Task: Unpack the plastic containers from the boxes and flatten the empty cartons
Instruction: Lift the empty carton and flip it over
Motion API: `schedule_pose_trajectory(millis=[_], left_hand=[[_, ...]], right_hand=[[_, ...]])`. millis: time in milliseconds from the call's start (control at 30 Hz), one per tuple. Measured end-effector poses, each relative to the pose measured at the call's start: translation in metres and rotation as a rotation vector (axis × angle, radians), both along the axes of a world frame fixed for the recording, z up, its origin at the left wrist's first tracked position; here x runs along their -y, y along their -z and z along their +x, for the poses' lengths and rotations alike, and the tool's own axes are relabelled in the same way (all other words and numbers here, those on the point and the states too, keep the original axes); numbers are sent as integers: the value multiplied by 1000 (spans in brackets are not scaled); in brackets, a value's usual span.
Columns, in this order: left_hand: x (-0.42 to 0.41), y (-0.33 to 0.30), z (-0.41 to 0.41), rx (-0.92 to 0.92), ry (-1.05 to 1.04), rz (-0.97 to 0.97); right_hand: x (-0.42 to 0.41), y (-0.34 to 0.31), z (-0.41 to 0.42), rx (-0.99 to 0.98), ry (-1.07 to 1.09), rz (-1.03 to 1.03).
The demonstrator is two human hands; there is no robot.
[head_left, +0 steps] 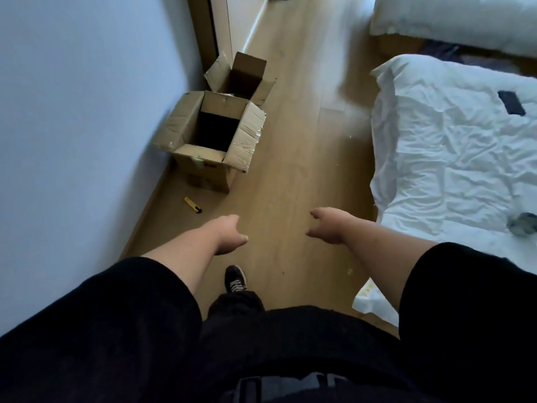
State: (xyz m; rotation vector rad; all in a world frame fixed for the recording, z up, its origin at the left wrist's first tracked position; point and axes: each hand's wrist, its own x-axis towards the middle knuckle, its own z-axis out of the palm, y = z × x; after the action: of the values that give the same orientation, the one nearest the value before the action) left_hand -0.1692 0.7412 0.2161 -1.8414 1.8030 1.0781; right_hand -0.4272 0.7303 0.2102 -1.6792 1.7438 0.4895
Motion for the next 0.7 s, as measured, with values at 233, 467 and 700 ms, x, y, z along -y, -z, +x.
schedule_pose_trajectory(millis=[233,467,700], left_hand=[[122,10,45,37,-33,29],[214,-2,55,37,-32,0],[284,3,32,12,-107,2]], right_hand=[[116,-9,36,15,45,-37],[194,-26,41,19,75,-62],[277,-13,24,12,-21,-47]])
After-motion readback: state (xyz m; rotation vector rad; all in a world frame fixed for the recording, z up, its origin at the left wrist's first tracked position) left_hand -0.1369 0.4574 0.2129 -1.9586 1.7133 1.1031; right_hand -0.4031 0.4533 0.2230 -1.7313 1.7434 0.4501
